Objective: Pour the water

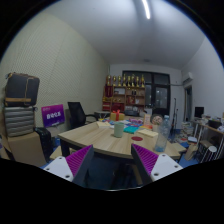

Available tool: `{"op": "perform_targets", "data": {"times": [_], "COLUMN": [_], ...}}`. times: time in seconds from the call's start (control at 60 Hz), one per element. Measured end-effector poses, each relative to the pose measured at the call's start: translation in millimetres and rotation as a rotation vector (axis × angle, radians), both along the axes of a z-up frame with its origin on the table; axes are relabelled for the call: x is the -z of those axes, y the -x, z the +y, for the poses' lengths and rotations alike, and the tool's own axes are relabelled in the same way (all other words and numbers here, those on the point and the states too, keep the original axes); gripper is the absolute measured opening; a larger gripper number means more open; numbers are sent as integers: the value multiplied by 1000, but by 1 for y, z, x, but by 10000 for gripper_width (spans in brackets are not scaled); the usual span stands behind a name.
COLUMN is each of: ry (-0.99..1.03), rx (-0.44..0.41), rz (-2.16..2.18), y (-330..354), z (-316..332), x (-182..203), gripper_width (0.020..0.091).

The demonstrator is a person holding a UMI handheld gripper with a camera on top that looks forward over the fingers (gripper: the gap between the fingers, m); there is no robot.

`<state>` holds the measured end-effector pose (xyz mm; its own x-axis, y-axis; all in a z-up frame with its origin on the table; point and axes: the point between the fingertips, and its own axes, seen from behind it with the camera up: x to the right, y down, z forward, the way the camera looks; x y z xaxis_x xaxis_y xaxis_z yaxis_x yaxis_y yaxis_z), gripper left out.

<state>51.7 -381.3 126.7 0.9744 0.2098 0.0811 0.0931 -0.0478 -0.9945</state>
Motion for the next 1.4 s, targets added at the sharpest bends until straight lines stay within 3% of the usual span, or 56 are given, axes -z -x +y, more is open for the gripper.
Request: {"op": "perform_targets", "data": {"times": [0.267,0.45,0.717,0.967,1.267,1.4], "ry": [16,-14,-75,-69,-46,-29], "rx": [25,80,227,339,371,333], "rz": [41,37,-8,-14,-20,40], "y": [-19,-68,-186,-241,-270,-263], "z": [13,38,130,231,314,344], "x": [-3,-1,-3,-15,8,14], "gripper_width": [837,838,837,835,834,819]}}
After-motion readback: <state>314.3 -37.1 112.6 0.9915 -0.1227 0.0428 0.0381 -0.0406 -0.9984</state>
